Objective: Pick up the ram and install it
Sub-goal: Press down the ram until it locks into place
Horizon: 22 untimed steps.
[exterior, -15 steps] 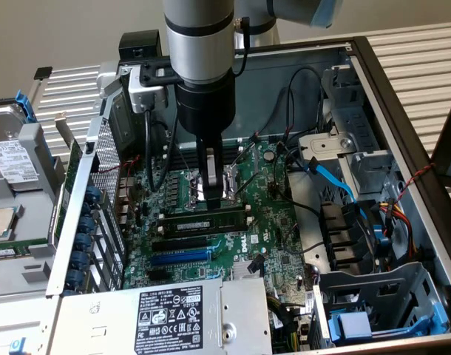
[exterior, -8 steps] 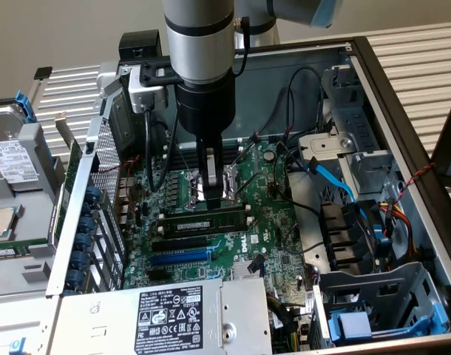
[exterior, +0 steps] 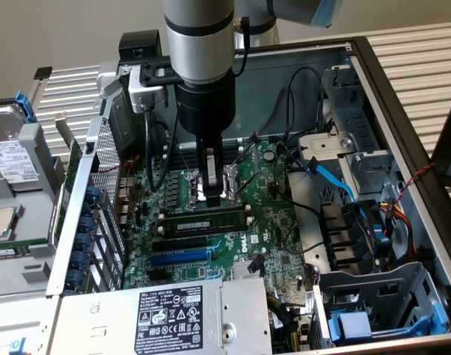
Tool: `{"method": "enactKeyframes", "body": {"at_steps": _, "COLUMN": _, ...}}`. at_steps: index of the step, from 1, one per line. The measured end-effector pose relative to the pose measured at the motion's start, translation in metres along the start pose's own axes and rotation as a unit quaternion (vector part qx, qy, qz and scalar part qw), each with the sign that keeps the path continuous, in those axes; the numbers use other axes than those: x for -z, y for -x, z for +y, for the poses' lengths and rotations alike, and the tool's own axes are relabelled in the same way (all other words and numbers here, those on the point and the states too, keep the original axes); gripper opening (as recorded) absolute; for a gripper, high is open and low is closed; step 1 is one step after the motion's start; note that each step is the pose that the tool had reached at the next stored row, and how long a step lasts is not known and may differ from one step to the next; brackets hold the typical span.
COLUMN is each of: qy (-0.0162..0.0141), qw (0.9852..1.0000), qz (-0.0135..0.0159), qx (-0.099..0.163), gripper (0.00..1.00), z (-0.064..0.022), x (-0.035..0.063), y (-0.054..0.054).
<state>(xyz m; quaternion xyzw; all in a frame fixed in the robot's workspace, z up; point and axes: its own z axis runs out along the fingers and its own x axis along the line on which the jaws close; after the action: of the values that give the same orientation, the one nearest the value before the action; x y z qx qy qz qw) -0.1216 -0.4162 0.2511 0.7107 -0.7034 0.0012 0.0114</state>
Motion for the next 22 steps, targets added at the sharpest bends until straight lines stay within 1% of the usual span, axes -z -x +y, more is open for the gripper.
{"method": "enactKeyframes", "body": {"at_steps": 1, "qy": 0.0000, "qw": 1.0000, "qz": 0.0000, "qx": 0.000, "gripper": 0.11, "z": 0.0000, "x": 0.0000, "y": 0.0000}}
{"method": "enactKeyframes", "body": {"at_steps": 6, "qy": 0.0000, "qw": 1.0000, "qz": 0.0000, "qx": 0.000, "gripper": 0.11, "z": 0.0002, "x": -0.0001, "y": 0.0000}}
{"method": "enactKeyframes", "body": {"at_steps": 13, "qy": 0.0000, "qw": 1.0000, "qz": 0.0000, "qx": 0.000, "gripper": 0.11, "z": 0.0044, "x": -0.0014, "y": 0.0001}}
{"method": "enactKeyframes", "body": {"at_steps": 18, "qy": -0.0001, "qw": 1.0000, "qz": 0.0000, "qx": 0.000, "gripper": 0.11, "z": 0.0053, "x": -0.0068, "y": 0.0002}}
{"method": "enactKeyframes", "body": {"at_steps": 22, "qy": 0.0000, "qw": 1.0000, "qz": 0.0000, "qx": 0.000, "gripper": 0.11, "z": 0.0077, "x": -0.0073, "y": 0.0002}}
